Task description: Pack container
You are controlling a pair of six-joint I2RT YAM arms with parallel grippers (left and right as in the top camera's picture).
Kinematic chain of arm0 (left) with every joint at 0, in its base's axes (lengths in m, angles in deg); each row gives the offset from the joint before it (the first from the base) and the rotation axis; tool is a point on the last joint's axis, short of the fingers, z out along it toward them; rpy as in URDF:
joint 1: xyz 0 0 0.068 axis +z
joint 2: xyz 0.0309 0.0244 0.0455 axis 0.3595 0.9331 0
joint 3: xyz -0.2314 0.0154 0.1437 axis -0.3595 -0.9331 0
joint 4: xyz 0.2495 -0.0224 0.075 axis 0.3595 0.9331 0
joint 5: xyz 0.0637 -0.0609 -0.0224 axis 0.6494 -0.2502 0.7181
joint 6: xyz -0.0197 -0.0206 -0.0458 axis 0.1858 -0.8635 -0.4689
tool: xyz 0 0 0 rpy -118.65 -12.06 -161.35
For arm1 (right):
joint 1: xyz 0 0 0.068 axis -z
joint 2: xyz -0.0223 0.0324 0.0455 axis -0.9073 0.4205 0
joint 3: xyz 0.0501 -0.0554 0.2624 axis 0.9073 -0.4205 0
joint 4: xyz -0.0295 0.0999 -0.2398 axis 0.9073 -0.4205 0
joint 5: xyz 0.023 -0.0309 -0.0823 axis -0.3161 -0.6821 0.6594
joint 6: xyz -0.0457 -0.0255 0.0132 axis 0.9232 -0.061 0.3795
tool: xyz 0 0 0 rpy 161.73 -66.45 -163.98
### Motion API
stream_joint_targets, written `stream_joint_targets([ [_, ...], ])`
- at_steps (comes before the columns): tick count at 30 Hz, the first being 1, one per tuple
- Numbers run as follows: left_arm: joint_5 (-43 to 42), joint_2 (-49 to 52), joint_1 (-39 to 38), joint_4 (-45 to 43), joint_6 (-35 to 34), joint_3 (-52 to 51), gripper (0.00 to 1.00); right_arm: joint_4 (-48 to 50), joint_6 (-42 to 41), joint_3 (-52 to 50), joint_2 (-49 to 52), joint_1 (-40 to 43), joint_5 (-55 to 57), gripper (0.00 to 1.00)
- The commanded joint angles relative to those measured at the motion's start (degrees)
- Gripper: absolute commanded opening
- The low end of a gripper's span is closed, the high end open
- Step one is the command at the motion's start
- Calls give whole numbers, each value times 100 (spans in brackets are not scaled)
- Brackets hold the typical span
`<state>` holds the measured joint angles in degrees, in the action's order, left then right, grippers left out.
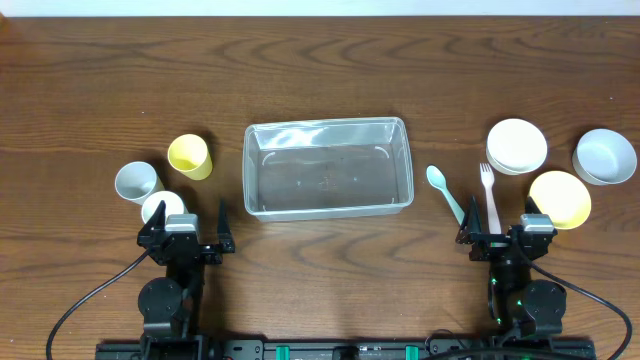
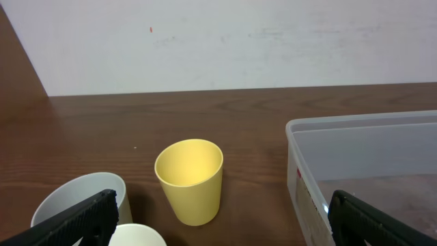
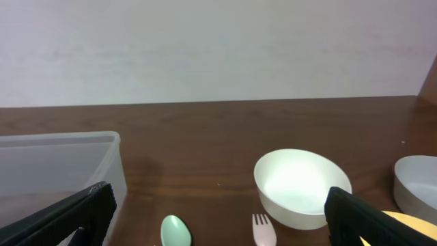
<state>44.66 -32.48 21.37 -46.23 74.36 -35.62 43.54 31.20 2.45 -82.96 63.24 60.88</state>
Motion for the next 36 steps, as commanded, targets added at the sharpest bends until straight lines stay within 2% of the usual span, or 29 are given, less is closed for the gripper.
stream_joint_targets([
  [1,125,-22,0,251,76,-66,98,-35,-278,-9,-35,37,-308,99],
  [3,125,-22,0,251,76,-66,98,-103,-334,-9,-35,37,-527,99],
  [6,105,-15,0,240,-37,-66,98,-125,-876,-9,-31,37,-916,99],
  [8,94,-11,0,293,-555,-20,98,-131,-977,-7,7,37,-1088,99],
  [12,-201,210,0,999,-1762,654,98,-201,-984,192,236,37,-1215,99],
  [14,-201,527,0,1303,-1930,1161,98,-278,-973,437,485,37,-1217,99],
  [18,-197,1550,0,1891,-1906,2426,98,-621,-601,1239,1408,39,-1215,99],
  [23,-197,3442,0,3095,-1882,4391,98,-1475,-398,2695,3088,39,-1211,99],
  [27,-197,5099,0,4531,-1784,6102,98,-2697,-291,4083,4500,44,-1211,99],
  [32,-197,7034,0,6279,-1058,8288,98,-4651,-131,5919,6236,166,-1220,99],
  [36,-212,7962,0,6953,-1060,9320,98,-5698,-111,6926,7180,177,-1311,99],
])
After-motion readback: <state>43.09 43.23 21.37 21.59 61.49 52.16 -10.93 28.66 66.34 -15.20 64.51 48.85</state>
